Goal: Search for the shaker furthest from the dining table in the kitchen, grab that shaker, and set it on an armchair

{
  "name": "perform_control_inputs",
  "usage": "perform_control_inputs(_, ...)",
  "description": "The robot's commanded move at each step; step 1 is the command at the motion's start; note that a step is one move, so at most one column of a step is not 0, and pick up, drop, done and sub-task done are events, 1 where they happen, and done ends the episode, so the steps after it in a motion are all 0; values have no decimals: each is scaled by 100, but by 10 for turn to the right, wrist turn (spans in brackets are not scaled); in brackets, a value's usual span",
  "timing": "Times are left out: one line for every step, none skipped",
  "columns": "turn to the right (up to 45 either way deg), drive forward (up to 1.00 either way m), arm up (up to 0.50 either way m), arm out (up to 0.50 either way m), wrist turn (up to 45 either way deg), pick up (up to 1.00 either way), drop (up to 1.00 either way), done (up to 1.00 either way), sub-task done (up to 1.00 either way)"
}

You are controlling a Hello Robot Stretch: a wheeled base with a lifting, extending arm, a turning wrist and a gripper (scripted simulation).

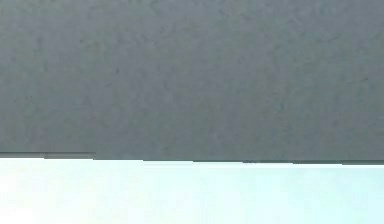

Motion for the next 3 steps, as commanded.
perform_control_inputs(-390, 0, 0, 0, 0, 0, 0, 0, 0)
perform_control_inputs(0, 45, 0, 0, 0, 0, 0, 0, 0)
perform_control_inputs(-390, 0, 0, 0, 0, 0, 0, 0, 0)
